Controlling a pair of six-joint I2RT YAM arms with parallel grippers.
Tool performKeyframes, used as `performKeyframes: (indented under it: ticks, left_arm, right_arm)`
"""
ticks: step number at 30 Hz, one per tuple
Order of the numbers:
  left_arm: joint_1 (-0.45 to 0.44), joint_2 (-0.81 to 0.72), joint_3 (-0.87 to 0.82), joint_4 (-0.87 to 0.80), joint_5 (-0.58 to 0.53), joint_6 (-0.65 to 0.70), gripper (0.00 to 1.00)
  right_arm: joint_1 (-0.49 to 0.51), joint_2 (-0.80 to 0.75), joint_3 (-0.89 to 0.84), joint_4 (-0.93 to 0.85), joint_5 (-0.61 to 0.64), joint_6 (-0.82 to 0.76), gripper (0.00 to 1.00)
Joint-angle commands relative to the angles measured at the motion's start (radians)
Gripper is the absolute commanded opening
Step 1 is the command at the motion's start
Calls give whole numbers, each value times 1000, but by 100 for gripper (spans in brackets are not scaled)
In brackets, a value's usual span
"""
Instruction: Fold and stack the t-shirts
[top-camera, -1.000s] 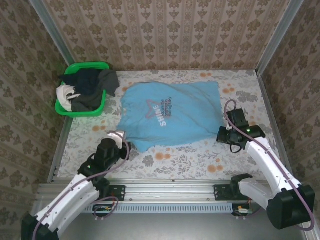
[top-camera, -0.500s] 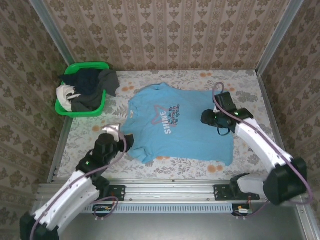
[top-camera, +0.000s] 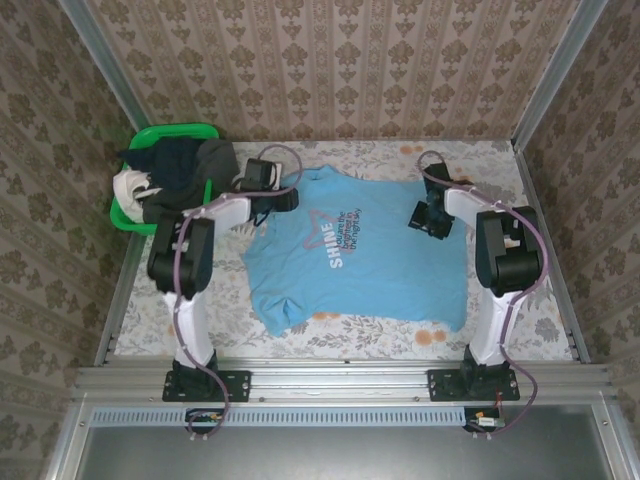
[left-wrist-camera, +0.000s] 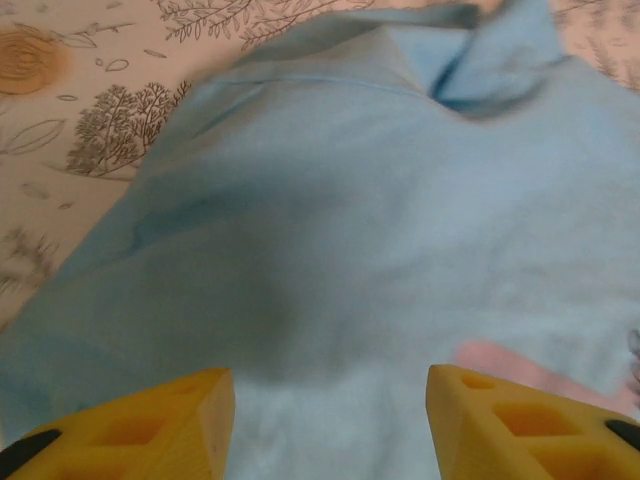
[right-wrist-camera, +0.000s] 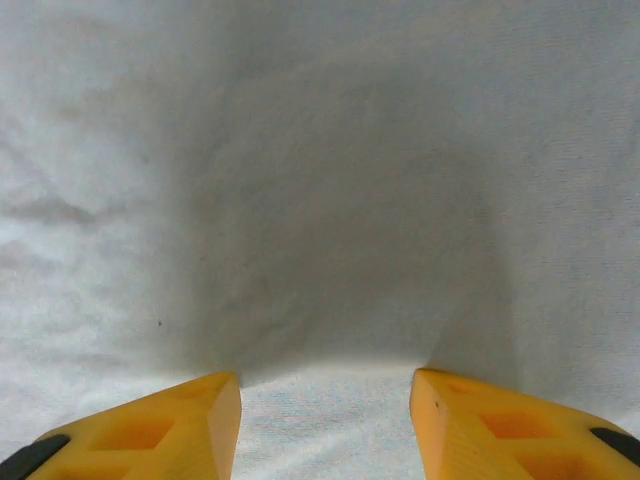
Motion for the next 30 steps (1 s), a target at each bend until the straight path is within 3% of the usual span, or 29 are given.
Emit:
performKeyframes:
  ticks: [1,6,11,17,22,26,30]
  left_arm:
    - [45,138,177,-179,60,20,51]
    - [86,254,284,-239,75,-28,45]
    - [109,246,290,-256,61,-17,40]
    - [114,125,235,-244,59,9,46]
    - [66,-7,166,-211,34,46,53]
    - [18,20,140,-183,113,40,48]
    - [-9,98,141,-164,151,30,47]
  right_arm:
    - [-21,70,89,-31,-60,5,52]
    - [-56,185,229,-79,-86,-15,53]
    - [-89,259,344,-144,-67,-29,53]
    - [-26,-1,122,-73,8,-56,57]
    - [228,-249,-110,79,102,-119,60]
    - [501,-393,-326,329,21,-194,48]
    - [711,-437,-434,436,-47,-246,46]
